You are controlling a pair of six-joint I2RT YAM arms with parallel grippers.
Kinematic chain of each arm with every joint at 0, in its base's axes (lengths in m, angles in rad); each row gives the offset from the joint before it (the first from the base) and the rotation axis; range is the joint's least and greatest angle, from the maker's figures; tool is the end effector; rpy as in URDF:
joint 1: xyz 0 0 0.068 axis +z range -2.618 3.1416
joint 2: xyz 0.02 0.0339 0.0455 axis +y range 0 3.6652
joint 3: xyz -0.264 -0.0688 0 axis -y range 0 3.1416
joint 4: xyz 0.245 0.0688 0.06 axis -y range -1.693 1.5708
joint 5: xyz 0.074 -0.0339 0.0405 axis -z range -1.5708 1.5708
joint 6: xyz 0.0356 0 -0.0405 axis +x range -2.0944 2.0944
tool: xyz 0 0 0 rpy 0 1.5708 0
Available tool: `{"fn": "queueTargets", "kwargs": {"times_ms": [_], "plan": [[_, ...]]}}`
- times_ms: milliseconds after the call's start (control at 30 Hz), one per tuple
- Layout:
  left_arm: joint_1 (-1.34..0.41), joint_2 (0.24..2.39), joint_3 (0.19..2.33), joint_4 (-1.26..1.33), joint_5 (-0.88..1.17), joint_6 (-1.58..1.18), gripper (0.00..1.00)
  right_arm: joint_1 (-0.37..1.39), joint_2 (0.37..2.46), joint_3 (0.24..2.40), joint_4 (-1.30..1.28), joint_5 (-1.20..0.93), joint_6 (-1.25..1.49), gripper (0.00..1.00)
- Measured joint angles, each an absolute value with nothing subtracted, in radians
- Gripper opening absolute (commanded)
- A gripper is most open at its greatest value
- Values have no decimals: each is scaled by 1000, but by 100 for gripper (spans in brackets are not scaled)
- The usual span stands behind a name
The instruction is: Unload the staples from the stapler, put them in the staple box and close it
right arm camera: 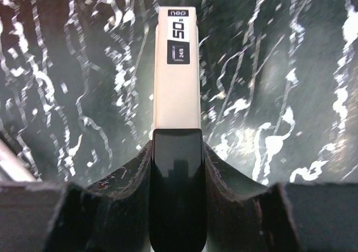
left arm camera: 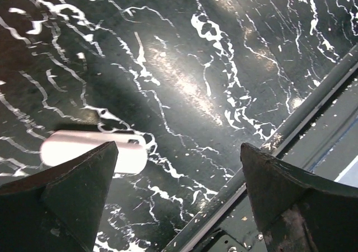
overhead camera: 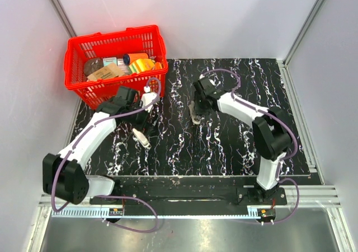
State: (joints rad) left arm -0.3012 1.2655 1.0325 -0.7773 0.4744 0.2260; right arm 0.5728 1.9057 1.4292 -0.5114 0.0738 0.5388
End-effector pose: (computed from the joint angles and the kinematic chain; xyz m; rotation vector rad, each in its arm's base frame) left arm 0.2330 -0.0894 0.2776 0.8291 2.3967 -0.6386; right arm 0.3479 0.2212 0.2124 -0.0153 2.5894 0.3286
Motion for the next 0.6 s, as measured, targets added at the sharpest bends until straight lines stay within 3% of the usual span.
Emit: {"fn": "queueTargets", "kwargs": {"times_ms": [367,600], "plan": [[-344,1356,1071,-739,514,197,98,736,1862,1327,-467,122,663,1],[-344,1293,1071,-739,513,198,99,752,1908,1375,-522,131,672,30]]}}
